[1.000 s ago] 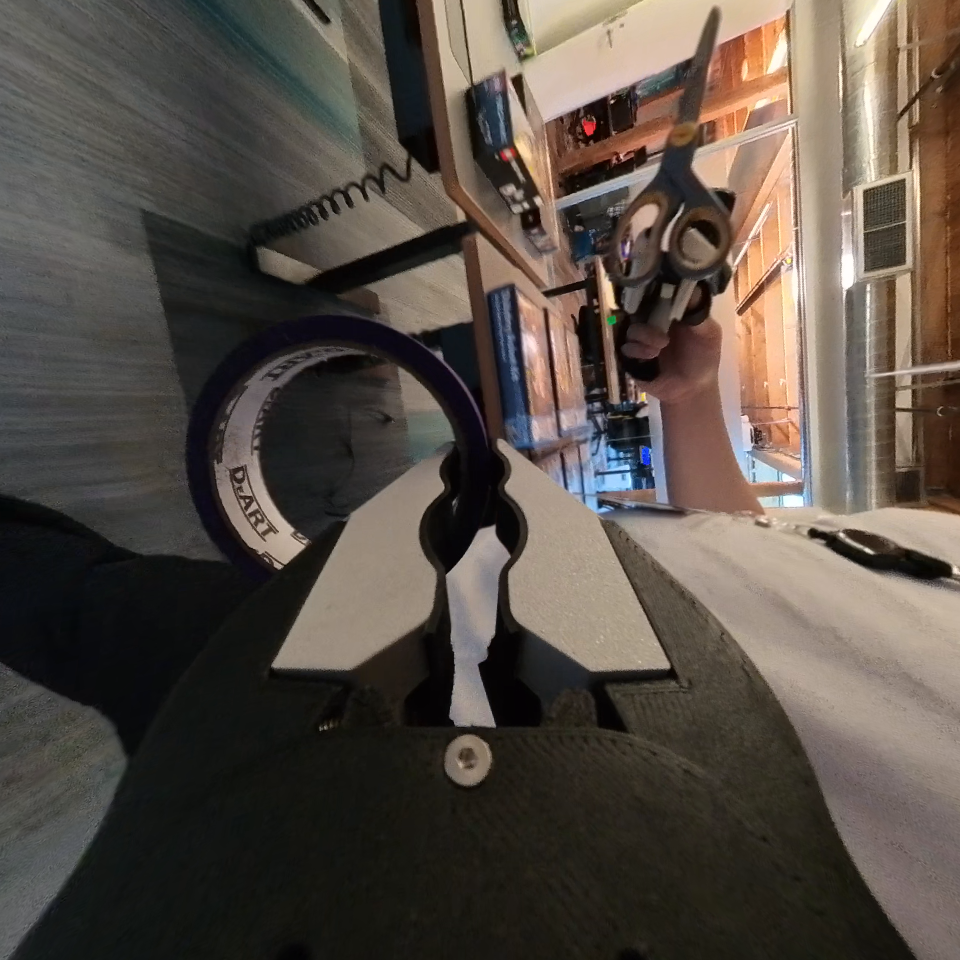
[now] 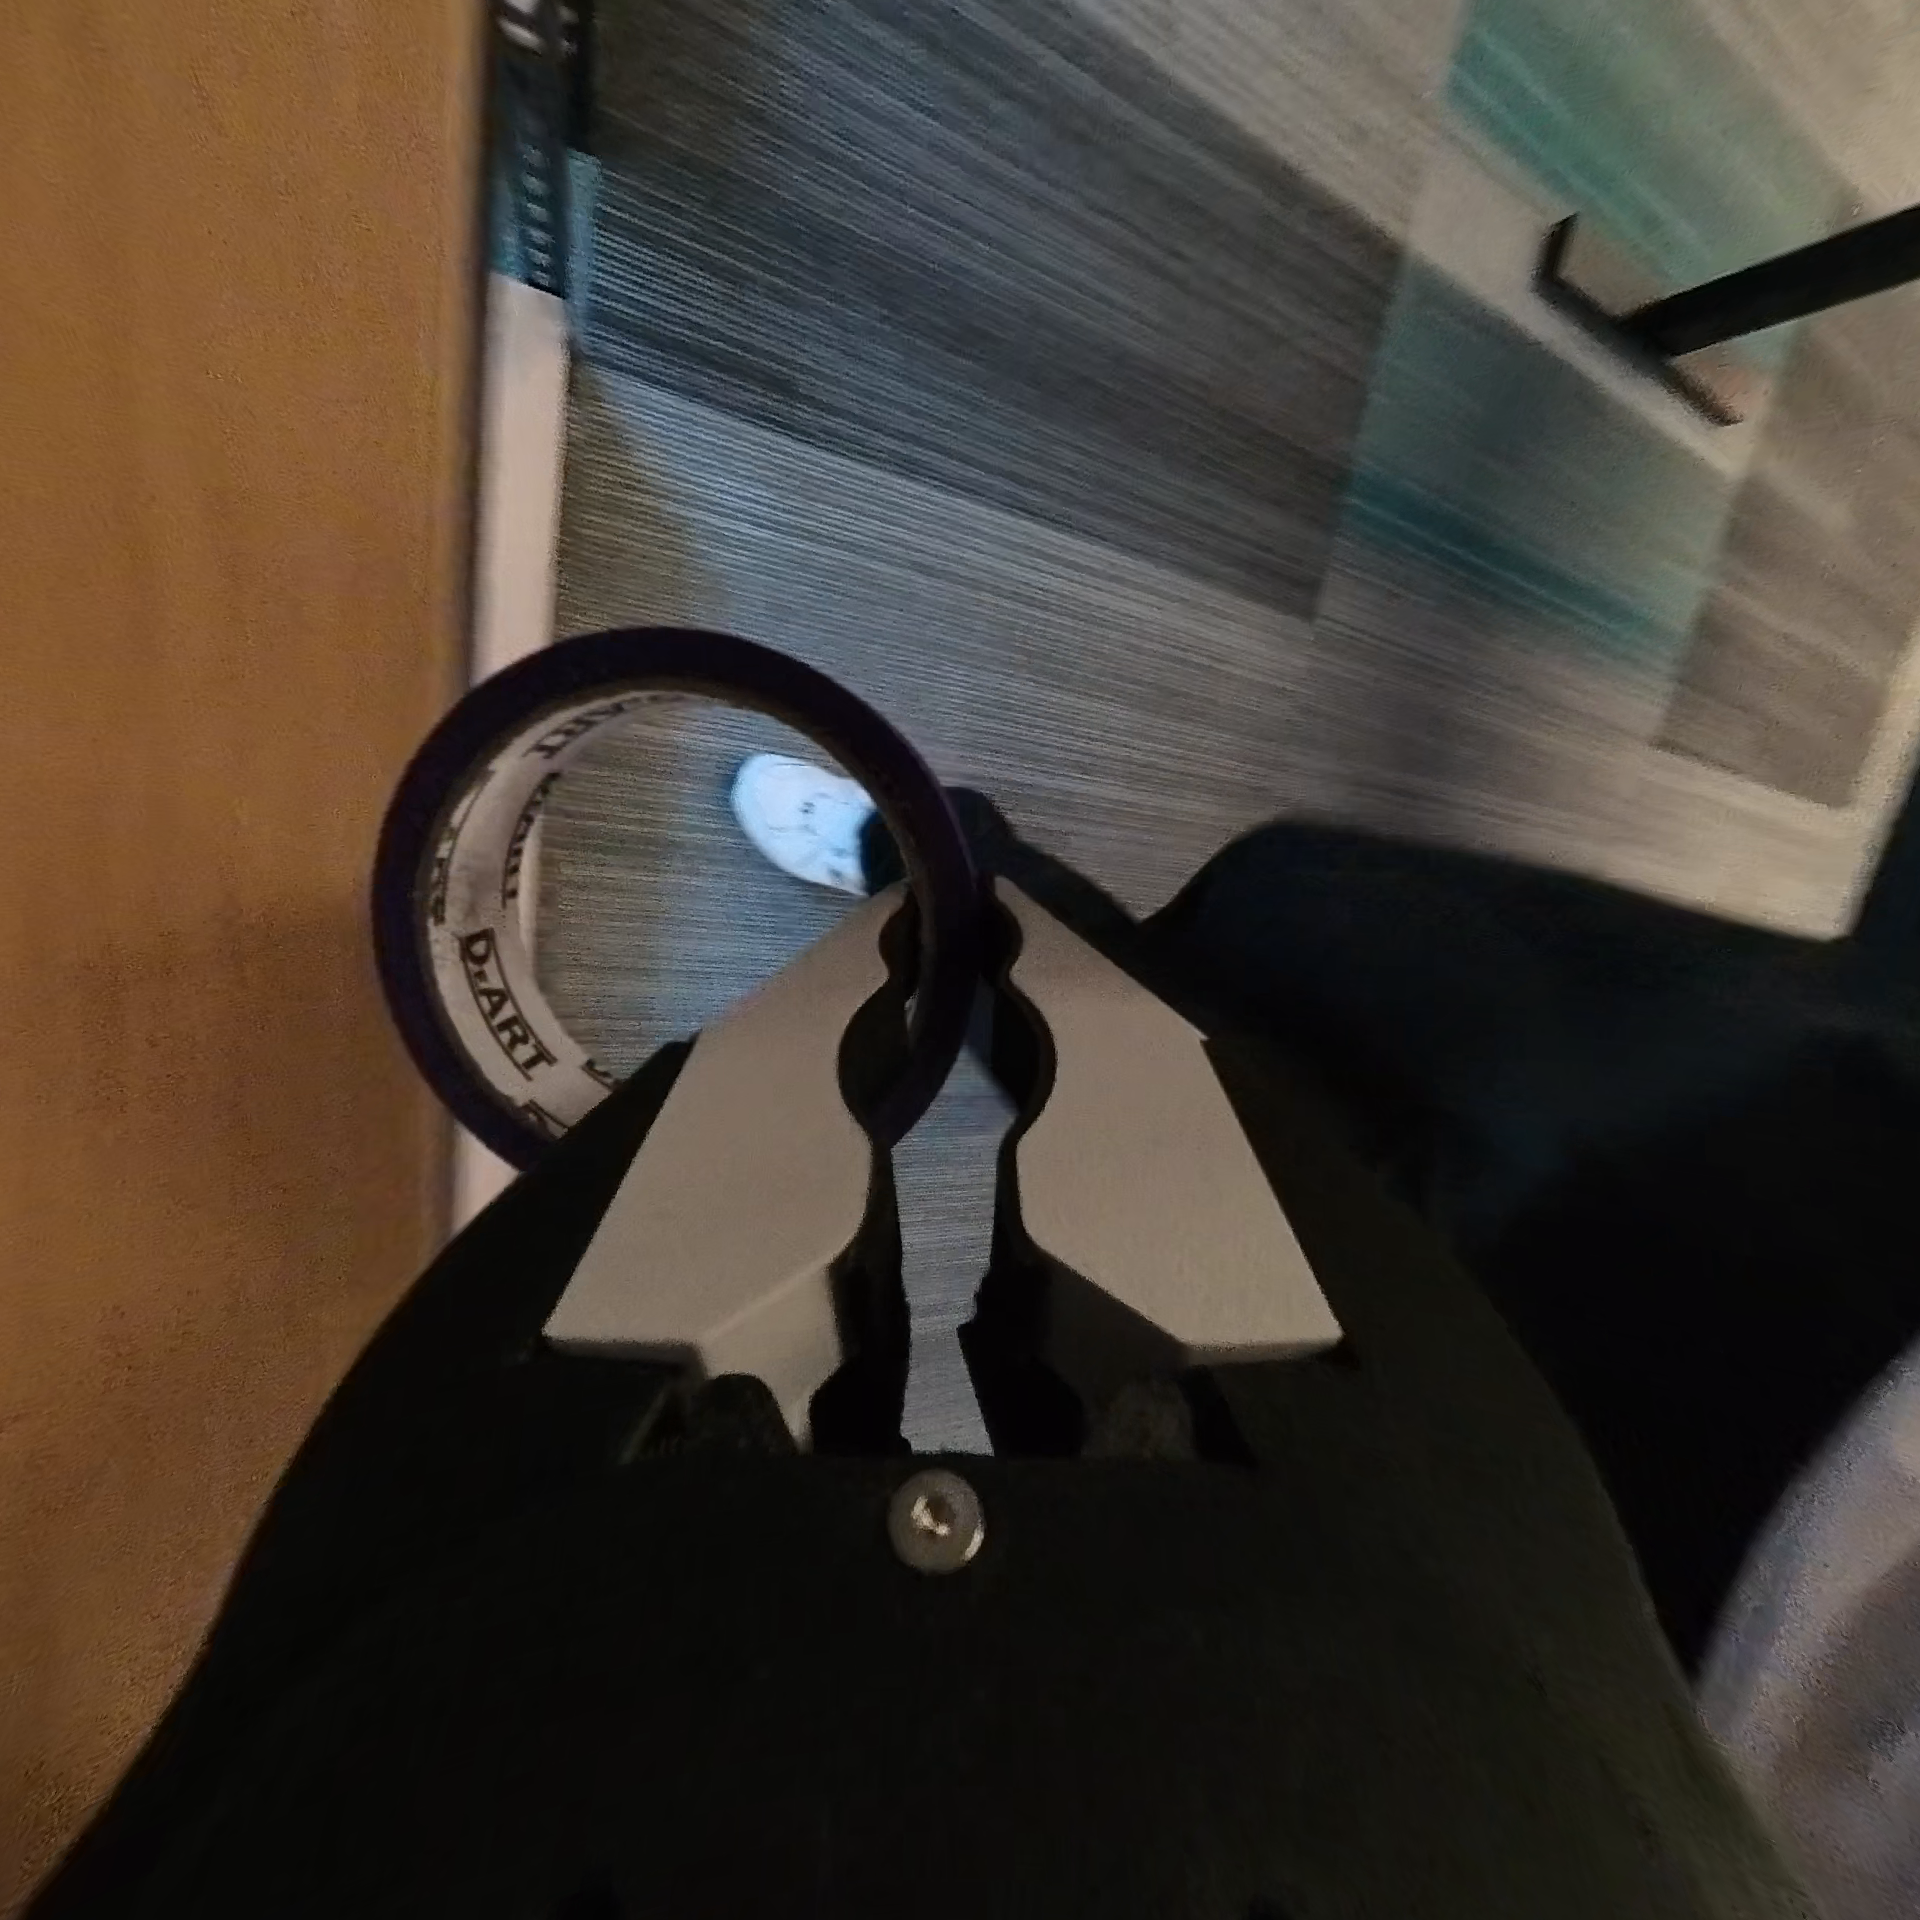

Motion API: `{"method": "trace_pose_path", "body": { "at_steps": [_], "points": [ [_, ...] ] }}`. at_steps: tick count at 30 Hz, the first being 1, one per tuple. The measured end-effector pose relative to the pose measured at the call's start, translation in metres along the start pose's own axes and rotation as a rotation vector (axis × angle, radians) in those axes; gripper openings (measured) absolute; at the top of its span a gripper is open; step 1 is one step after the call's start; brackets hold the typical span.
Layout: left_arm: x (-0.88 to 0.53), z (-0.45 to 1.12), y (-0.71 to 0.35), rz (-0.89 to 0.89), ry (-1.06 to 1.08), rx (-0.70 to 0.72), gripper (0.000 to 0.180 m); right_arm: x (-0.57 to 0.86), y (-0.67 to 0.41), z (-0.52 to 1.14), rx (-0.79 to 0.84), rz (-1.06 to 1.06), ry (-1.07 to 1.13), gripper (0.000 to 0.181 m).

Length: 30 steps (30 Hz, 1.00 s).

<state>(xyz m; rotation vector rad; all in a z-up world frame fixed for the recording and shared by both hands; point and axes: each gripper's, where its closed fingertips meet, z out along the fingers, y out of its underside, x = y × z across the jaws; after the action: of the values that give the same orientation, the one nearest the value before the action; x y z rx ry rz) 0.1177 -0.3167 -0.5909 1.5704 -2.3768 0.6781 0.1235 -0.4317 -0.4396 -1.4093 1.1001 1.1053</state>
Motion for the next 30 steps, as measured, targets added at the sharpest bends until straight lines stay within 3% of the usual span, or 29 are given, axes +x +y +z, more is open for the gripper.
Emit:
{"method": "trace_pose_path", "body": {
  "at_steps": [6, 9, 13, 20, 23, 30],
  "points": [
    [-0.084, 0.038, -0.066, -0.023, -0.120, -0.055, 0.007, 0.068, -0.099, 0.055, 0.093, 0.097, -0.118, 0.021],
    [-0.112, 0.055, -0.087, -0.015, -0.190, -0.045, 0.007, 0.119, -0.126, 0.070, 0.102, 0.036, 0.048, 0.021],
    [-0.131, 0.065, -0.102, 0.133, -0.292, -0.087, 0.009, 0.179, -0.152, 0.076, 0.092, -0.061, 0.307, 0.021],
    [-0.138, 0.066, -0.118, 0.239, -0.300, -0.104, 0.008, 0.222, -0.196, 0.082, 0.137, -0.205, 0.544, 0.021],
    [-0.143, 0.065, -0.124, 0.163, -0.348, -0.068, 0.052, 0.234, -0.202, 0.088, 0.122, -0.311, 0.655, 0.021],
    [-0.142, 0.054, -0.099, 0.135, -0.508, 0.063, 0.055, 0.258, -0.211, 0.087, -0.009, -0.735, 0.922, 0.021]
  ]
}}
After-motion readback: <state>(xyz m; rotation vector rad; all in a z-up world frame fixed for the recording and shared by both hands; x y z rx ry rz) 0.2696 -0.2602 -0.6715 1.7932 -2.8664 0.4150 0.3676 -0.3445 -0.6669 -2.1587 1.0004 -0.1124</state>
